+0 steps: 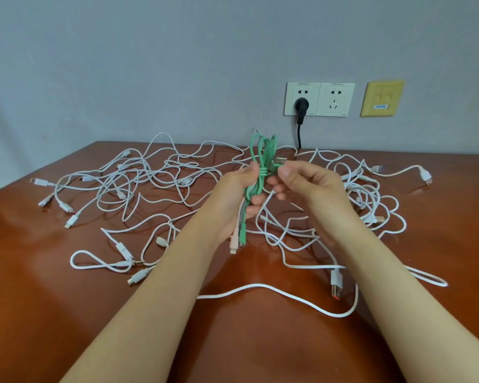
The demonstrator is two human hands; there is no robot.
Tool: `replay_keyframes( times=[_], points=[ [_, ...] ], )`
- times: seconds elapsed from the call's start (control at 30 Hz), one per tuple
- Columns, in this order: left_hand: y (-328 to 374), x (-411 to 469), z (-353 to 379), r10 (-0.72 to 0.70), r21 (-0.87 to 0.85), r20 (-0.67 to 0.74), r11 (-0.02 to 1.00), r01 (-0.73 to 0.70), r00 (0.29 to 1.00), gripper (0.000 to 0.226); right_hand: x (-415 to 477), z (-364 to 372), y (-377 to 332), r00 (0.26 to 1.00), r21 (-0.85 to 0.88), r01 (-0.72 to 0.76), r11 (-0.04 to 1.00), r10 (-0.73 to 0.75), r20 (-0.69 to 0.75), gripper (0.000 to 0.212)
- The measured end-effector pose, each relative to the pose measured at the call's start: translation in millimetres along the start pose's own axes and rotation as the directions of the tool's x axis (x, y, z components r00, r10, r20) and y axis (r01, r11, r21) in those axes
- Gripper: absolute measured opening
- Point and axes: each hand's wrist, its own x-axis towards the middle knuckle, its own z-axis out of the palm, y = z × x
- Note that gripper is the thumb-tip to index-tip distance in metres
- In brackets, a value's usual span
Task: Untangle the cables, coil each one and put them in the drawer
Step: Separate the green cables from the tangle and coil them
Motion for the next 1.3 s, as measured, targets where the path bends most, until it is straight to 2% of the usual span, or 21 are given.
replay_keyframes(
  times=[0.07, 0.13, 0.17, 0.23, 0.27, 0.37, 0.47, 0.57, 0.7, 0.87, 1.0, 1.2, 1.3],
  points=[
    [-3, 0, 4, -0.004, 0.102, -0.008, 0.995, 0.005, 1.000, 0.023, 0, 2, 0, 0.996, -0.081, 0.054, 0.995, -0.059, -0.068, 0.014],
    [-6, 1, 6, 0.056, 0.260, -0.037, 0.964, -0.045, 0.998, 0.026, 0, 2, 1, 0.991, -0.100, 0.067, 0.993, -0.078, -0.109, 0.017],
    [-7, 2, 7, 0.119, 0.372, -0.050, 0.924, -0.092, 0.992, 0.026, -1, 2, 3, 0.990, -0.106, 0.071, 0.992, -0.083, -0.117, 0.019],
    [-10, 2, 6, 0.294, 0.594, -0.030, 0.774, -0.219, 0.955, 0.024, -2, 5, 6, 0.989, -0.153, 0.073, 0.985, -0.091, -0.114, 0.021],
    [-11, 1, 6, 0.362, 0.655, 0.009, 0.702, -0.279, 0.932, 0.026, -3, 6, 8, 0.989, -0.193, 0.069, 0.979, -0.092, -0.113, 0.021],
    [-16, -2, 6, 0.406, 0.734, 0.096, 0.588, -0.340, 0.909, 0.038, -4, 10, 11, 0.984, -0.293, 0.062, 0.954, -0.107, -0.141, 0.022],
    [-20, 2, 5, 0.464, 0.730, 0.112, 0.561, -0.390, 0.879, 0.038, -5, 12, 10, 0.987, -0.287, 0.037, 0.957, -0.079, -0.139, 0.022],
    [-23, 3, 5, 0.514, 0.697, 0.069, 0.588, -0.410, 0.855, 0.028, -5, 13, 7, 0.992, -0.214, -0.050, 0.976, 0.023, -0.128, 0.023],
    [-22, 4, 6, 0.515, 0.680, 0.002, 0.628, -0.379, 0.857, 0.016, -3, 11, 4, 0.992, -0.214, -0.114, 0.970, 0.099, -0.079, 0.027],
    [-23, 3, 6, 0.580, 0.763, 0.004, 0.524, -0.378, 0.814, 0.020, -2, 7, 1, 0.986, -0.272, -0.163, 0.948, 0.169, -0.002, 0.025],
    [-21, 0, 7, 0.568, 0.809, -0.010, 0.488, -0.328, 0.823, 0.021, -5, 9, -1, 0.971, -0.246, -0.230, 0.942, 0.239, 0.006, 0.026],
    [-20, -3, 9, 0.530, 0.749, -0.086, 0.593, -0.296, 0.844, 0.031, -5, 8, -5, 0.941, -0.199, -0.328, 0.924, 0.338, 0.020, 0.025],
    [-24, -2, 9, 0.538, 0.756, -0.080, 0.581, -0.301, 0.839, 0.020, -5, 5, -4, 0.907, -0.148, -0.411, 0.899, 0.420, 0.035, 0.024]
  ],
)
